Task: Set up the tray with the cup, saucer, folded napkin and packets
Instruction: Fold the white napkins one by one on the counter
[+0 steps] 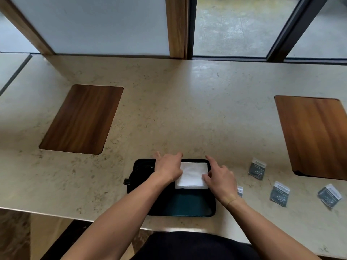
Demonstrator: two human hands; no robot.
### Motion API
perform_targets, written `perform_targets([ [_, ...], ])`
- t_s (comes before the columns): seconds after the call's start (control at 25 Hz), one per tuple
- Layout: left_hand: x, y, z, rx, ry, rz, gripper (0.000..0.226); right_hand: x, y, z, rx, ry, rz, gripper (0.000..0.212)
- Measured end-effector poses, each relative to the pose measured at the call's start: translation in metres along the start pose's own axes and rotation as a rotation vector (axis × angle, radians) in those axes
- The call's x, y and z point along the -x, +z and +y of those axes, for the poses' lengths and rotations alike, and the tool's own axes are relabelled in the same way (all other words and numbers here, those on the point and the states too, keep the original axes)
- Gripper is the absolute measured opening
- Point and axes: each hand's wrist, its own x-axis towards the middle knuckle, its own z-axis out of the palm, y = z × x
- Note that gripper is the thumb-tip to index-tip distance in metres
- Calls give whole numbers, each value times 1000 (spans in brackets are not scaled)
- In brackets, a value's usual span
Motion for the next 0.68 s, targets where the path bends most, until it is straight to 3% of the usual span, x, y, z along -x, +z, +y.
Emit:
perform_targets([
  [0.68, -9, -5, -2, 10, 20, -32, 56, -5, 10, 2, 116, -2, 67, 65],
])
